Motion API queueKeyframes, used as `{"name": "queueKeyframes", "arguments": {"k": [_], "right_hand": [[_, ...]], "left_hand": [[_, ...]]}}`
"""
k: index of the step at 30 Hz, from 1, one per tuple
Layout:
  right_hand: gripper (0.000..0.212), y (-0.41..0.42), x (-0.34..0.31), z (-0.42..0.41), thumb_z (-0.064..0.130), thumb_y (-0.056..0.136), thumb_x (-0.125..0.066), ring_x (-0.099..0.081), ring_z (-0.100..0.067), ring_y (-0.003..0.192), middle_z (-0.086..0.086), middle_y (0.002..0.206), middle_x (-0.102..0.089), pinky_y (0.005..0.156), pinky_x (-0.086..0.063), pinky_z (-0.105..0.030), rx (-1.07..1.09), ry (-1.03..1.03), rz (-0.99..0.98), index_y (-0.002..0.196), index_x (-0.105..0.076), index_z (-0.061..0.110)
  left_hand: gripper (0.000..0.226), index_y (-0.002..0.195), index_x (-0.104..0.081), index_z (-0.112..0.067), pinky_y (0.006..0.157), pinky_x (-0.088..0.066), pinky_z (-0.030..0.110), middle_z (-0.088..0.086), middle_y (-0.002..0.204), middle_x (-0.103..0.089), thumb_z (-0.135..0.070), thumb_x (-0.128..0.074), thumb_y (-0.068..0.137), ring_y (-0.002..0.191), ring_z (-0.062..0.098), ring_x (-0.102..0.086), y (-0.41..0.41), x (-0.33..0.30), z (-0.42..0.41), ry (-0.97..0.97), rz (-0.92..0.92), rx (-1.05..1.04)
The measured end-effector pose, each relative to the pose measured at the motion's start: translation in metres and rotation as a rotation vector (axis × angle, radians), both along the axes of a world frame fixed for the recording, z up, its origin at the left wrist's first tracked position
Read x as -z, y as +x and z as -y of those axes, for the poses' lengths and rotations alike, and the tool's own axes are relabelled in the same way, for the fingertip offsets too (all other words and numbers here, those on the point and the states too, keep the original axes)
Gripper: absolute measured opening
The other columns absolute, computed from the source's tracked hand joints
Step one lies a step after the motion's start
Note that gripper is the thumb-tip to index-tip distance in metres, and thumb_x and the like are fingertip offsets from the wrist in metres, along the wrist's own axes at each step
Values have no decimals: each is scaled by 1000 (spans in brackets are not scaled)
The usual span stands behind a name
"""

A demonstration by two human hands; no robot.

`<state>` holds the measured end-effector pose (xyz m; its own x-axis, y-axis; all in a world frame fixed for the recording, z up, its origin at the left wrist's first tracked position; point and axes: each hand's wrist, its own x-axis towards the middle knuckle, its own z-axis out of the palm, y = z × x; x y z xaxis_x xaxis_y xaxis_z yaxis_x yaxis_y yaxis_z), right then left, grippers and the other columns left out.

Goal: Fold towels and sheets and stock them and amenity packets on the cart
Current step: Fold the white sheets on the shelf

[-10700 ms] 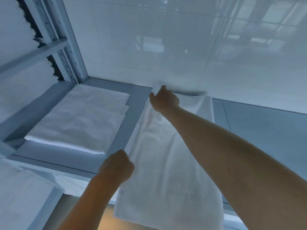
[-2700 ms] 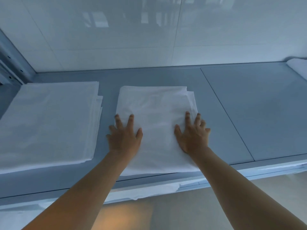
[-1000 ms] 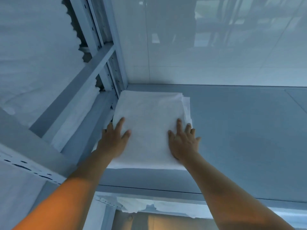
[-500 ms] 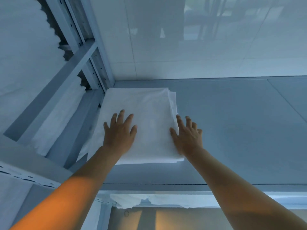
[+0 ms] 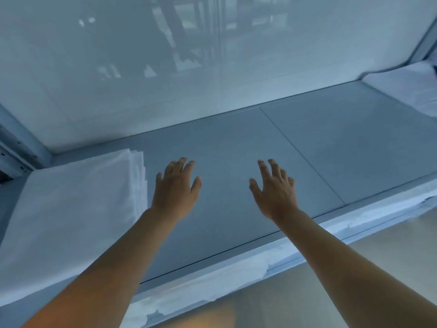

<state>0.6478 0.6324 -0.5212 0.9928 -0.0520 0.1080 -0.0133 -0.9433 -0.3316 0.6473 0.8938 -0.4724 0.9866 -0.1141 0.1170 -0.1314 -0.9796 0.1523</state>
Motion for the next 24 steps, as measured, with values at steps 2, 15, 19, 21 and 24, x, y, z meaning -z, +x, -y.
{"name": "queueKeyframes", "arguments": {"k": [2, 15, 19, 21, 24], "right_hand": [[67, -3, -1, 51, 57, 102, -32, -30, -32, 148, -10, 166, -24, 117, -29, -53, 43, 2, 6, 160, -23, 25], [65, -26, -11, 349, 60, 104, -26, -26, -31, 152, -7, 168, -20, 122, -27, -54, 276, 38, 39, 160, -20, 28], [65, -37, -10, 419, 59, 104, -28, -26, -30, 152, -6, 168, -21, 121, -27, -54, 324, 30, 31, 160, -21, 28], [65, -40, -12, 448, 58, 104, -28, -27, -29, 151, -6, 167, -21, 120, -28, -54, 347, 24, 31, 160, -22, 28], [64, -44, -12, 488, 57, 104, -30, -30, -29, 149, -5, 167, -22, 119, -29, -54, 391, 21, 35, 160, -24, 27]], "left_hand": [[53, 154, -42, -17, 116, -32, 55, 6, 163, -35, -42, -42, 106, 150, 29, -30, 8, -1, 50, -3, -6, 46], [52, 153, -42, -16, 113, -35, 54, 6, 162, -38, -40, -42, 106, 148, 29, -34, 44, -4, 360, -38, -6, 287], [52, 152, -43, -16, 112, -36, 55, 6, 161, -39, -40, -42, 106, 148, 30, -34, 46, -1, 439, -64, -7, 338], [52, 152, -43, -16, 112, -37, 55, 7, 161, -40, -40, -42, 106, 147, 30, -35, 47, 2, 471, -73, -12, 364], [52, 152, -43, -16, 111, -38, 55, 7, 160, -41, -40, -42, 106, 146, 30, -37, 52, 7, 512, -75, -23, 411]]}}
